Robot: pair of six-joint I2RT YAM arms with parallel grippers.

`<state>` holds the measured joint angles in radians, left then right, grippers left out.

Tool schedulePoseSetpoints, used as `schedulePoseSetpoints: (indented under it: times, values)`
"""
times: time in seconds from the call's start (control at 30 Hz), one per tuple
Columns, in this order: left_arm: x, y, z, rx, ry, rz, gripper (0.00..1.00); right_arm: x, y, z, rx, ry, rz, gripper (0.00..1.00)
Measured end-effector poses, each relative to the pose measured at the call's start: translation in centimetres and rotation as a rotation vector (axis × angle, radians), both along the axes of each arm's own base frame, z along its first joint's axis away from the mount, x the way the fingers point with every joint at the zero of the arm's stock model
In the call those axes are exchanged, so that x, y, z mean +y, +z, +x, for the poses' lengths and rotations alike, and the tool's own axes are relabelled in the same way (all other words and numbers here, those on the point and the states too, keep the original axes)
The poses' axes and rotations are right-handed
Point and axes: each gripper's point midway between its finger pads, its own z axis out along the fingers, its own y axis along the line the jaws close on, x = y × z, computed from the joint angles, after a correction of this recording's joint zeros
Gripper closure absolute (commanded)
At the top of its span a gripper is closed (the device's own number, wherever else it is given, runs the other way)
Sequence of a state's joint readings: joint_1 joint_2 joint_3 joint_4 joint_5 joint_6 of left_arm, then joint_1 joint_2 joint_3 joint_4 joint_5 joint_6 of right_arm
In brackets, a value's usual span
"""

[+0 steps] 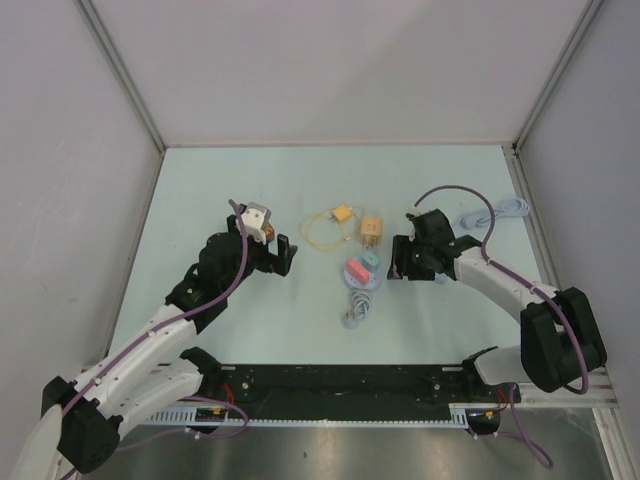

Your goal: Insert the plug

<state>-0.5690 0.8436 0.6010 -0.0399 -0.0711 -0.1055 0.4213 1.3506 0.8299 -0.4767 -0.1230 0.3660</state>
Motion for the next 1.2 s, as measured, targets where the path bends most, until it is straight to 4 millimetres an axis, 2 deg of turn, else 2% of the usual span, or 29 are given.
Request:
schedulePoseSetpoints:
  times: [0.23,0.43,0.53,0.67,0.8,0.87,0.97,1.03,1.13,1.2]
  values:
    - [0.0,0.1,-0.1,-0.003,-0.004,-0.004,0.0,2.5,-2.1,0.2,0.025,0.042,0.041,0.46]
    - [0.0,0.6,-0.2,-0.017,-0.004,-0.013,0.0,6.7,-3.5,0.2,0.026,0.115,0.1,0.46]
    - [0.1,0.9,-0.3,-0.025,-0.004,-0.018,0.0,10.5,-3.5,0.6,0.021,0.166,0.151,0.47]
    - [0.1,1.3,-0.4,-0.035,-0.004,-0.024,0.0,17.5,-3.3,1.9,-0.01,0.244,0.243,0.45]
    - [0.2,1.5,-0.4,-0.04,-0.003,-0.027,0.0,25.1,-1.3,3.8,-0.083,0.316,0.357,0.34]
    - [0.2,1.5,-0.4,-0.04,-0.003,-0.027,0.0,27.2,0.3,4.3,-0.125,0.343,0.397,0.29]
    - [0.2,1.6,-0.5,-0.043,-0.003,-0.029,0.0,27.9,2.7,5.3,-0.18,0.352,0.421,0.19]
    - [0.2,1.6,-0.5,-0.044,-0.003,-0.03,0.0,26.7,3.7,6.1,-0.204,0.338,0.392,0.15]
    - [0.2,1.6,-0.5,-0.044,-0.004,-0.03,0.0,22.9,5.0,7.4,-0.235,0.287,0.286,0.06]
    - [0.2,1.6,-0.5,-0.043,-0.004,-0.029,0.0,19.0,6.6,8.6,-0.273,0.215,0.187,0.0]
